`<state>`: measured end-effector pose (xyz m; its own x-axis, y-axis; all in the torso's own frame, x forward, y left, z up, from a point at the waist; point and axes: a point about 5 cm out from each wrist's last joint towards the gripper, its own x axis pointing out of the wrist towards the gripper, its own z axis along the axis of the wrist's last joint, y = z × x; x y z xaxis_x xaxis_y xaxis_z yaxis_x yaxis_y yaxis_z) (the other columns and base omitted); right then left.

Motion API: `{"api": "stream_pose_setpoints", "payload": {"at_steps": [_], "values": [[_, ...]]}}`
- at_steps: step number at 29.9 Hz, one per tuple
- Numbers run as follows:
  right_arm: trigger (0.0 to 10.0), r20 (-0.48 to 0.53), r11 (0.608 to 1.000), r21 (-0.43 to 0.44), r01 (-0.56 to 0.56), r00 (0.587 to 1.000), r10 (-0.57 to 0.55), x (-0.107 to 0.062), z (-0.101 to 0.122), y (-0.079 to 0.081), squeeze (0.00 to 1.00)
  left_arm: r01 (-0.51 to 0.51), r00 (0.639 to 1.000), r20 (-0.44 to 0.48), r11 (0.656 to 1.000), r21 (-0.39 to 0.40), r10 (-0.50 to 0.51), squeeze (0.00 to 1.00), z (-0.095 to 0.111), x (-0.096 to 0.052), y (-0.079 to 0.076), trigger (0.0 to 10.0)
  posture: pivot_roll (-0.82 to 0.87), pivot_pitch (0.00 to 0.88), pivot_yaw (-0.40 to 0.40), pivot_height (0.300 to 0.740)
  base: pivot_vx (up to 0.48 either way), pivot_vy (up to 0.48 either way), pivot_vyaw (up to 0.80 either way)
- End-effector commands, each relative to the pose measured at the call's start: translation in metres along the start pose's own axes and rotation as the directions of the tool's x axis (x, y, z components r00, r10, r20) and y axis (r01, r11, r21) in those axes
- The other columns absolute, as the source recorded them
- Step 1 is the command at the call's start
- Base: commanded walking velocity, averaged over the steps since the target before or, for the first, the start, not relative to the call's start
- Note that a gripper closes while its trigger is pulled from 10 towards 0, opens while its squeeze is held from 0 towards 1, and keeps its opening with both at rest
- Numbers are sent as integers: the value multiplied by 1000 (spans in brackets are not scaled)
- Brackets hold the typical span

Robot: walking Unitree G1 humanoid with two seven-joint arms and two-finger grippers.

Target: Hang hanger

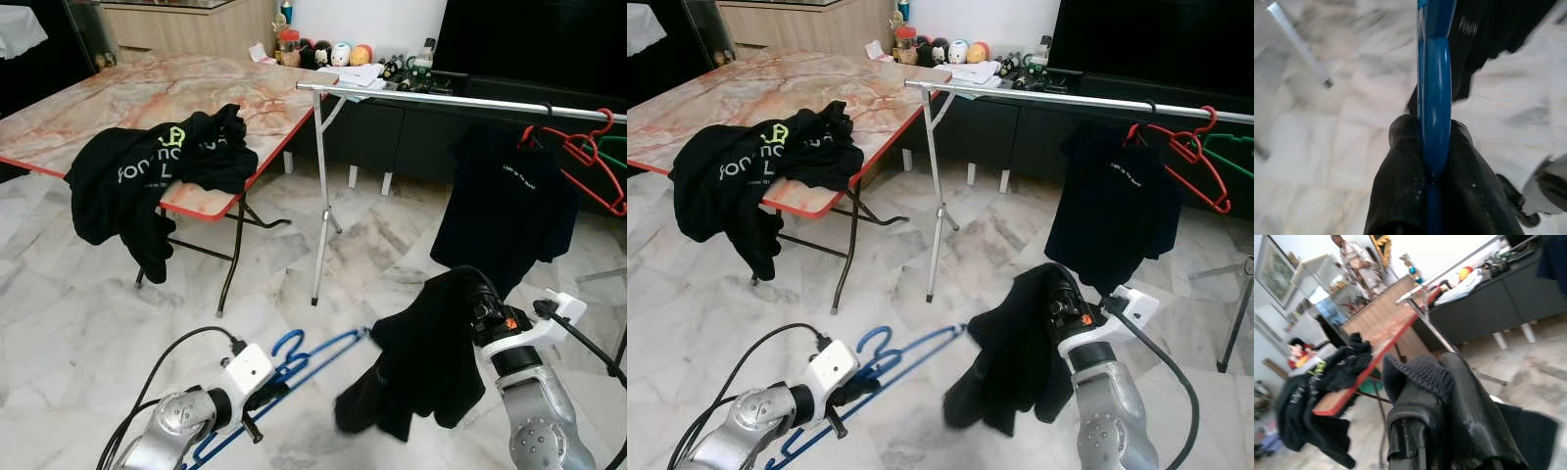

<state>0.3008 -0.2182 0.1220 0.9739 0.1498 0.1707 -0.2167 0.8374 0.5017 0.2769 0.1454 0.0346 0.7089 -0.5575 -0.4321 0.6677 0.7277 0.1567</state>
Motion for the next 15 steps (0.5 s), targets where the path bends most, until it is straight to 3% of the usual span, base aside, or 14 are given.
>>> {"api": "stream_pose_setpoints", "payload": {"at_steps": [1,2,6,7,8,9,10,12,15], "values": [[0,45,994,-80,75,996,-72,-4,11,-2,0,-131,991,-29,991,-31,130,0,-13,-5,10,0,46,70,36,740,0,0,0],[0,47,986,-129,109,993,-104,-7,12,-5,0,-182,982,-54,983,-41,179,0,-22,-7,13,0,45,69,35,740,0,0,0],[0,47,969,-192,153,988,-147,-11,11,-6,0,-269,958,-114,963,-30,264,0,-38,-12,16,0,41,58,33,740,0,0,0],[0,43,962,-220,161,987,-156,-15,8,-2,0,-346,927,-162,938,-19,339,0,-52,-18,19,0,44,46,35,740,0,0,0],[0,46,960,-223,168,986,-161,-17,7,1,0,-405,895,-209,914,-14,394,0,-63,-25,21,1647,38,40,38,740,0,0,0],[0,53,956,-232,182,983,-174,-19,7,3,0,-443,872,-246,896,-26,424,0,-73,-30,21,7529,35,35,39,740,0,0,0],[0,58,949,-246,198,980,-189,-21,7,4,0,-473,850,-282,880,-38,445,0,-83,-36,20,10000,35,28,41,740,0,0,0],[0,68,940,-258,222,975,-212,-22,6,4,0,-493,830,-324,869,-45,454,0,-94,-43,18,10000,35,18,44,740,0,0,0],[0,129,896,-316,313,950,-286,-21,7,7,0,-548,769,-424,835,-51,479,0,-123,-62,10,10000,40,4,47,740,0,0,0]]}}
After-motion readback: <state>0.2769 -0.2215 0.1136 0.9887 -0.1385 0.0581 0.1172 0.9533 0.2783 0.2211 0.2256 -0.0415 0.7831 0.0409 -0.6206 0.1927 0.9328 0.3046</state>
